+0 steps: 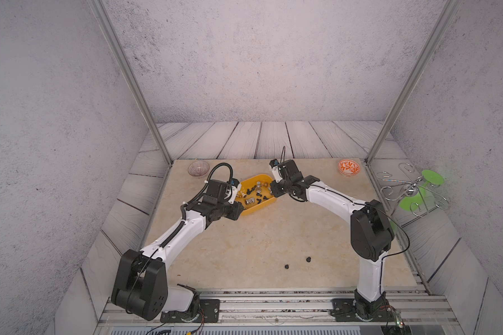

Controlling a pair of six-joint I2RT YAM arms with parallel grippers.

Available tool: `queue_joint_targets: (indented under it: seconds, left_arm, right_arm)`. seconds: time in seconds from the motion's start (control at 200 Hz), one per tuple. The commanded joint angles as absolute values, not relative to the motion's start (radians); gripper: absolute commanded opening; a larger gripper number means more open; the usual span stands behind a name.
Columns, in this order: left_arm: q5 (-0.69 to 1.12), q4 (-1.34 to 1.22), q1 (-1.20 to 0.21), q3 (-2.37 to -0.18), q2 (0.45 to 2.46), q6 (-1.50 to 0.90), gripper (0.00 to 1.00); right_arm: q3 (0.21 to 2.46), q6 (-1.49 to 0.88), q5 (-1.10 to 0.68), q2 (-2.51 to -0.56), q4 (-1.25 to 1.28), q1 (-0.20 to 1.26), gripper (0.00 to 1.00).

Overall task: Put the chess pieces into the storage box
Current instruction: Pick up the chess piece at the center of the board, then place the chess piece in the storage box.

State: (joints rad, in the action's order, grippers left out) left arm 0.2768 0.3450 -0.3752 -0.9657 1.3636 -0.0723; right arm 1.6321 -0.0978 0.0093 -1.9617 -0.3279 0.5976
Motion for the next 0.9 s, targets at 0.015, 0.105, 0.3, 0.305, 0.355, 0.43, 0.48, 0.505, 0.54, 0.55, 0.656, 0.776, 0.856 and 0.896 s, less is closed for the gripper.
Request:
queue_joint_targets:
  seconds: [0.015,0.105,0.3,0.305,0.355,0.43,0.48,0.505,0.54,0.55,0.656,0.776,0.856,0.896]
  left_arm:
    - [0.283,0.354,-0.365,-0.951,1.338,-0.084,0.40]
    - [0.289,0.355,-0.365,-0.946,1.334,-0.090,0.40]
    - [0.305,0.360,-0.365,-0.930,1.321,-0.100,0.40]
    - [0.305,0.360,-0.365,-0.930,1.321,-0.100,0.40]
    - [0.302,0.361,-0.365,-0.927,1.318,-0.101,0.40]
    - [0.298,0.358,-0.364,-0.923,1.313,-0.100,0.40]
    - [0.296,0.357,-0.365,-0.924,1.313,-0.101,0.40]
    - [0.296,0.355,-0.365,-0.923,1.314,-0.101,0.40]
    - [0.299,0.354,-0.365,-0.923,1.314,-0.101,0.40]
    - [0.300,0.354,-0.365,-0.924,1.314,-0.102,0.40]
    - [0.306,0.354,-0.364,-0.923,1.322,-0.104,0.40]
    - [0.305,0.355,-0.364,-0.925,1.321,-0.103,0.40]
    - [0.305,0.355,-0.365,-0.923,1.318,-0.104,0.40]
    - [0.305,0.355,-0.364,-0.924,1.316,-0.104,0.40]
  right_arm:
    - [1.739,-0.070,-0.023,-2.020,-0.379,0.577,0.22]
    - [1.802,-0.068,-0.032,-2.078,-0.390,0.567,0.22]
    - [1.948,-0.055,-0.062,-2.206,-0.463,0.561,0.22]
    - [1.951,-0.055,-0.062,-2.207,-0.464,0.561,0.22]
    - [1.959,-0.057,-0.067,-2.218,-0.469,0.563,0.22]
    - [1.948,-0.062,-0.070,-2.217,-0.457,0.562,0.22]
    - [1.940,-0.063,-0.072,-2.214,-0.453,0.562,0.23]
    - [1.939,-0.062,-0.072,-2.213,-0.452,0.562,0.22]
    - [1.937,-0.061,-0.072,-2.212,-0.453,0.562,0.23]
    - [1.936,-0.061,-0.072,-2.211,-0.453,0.563,0.23]
    - [1.926,-0.060,-0.072,-2.205,-0.450,0.562,0.23]
    - [1.921,-0.062,-0.075,-2.200,-0.447,0.563,0.23]
    - [1.919,-0.062,-0.077,-2.196,-0.447,0.562,0.22]
    - [1.916,-0.064,-0.078,-2.194,-0.447,0.562,0.23]
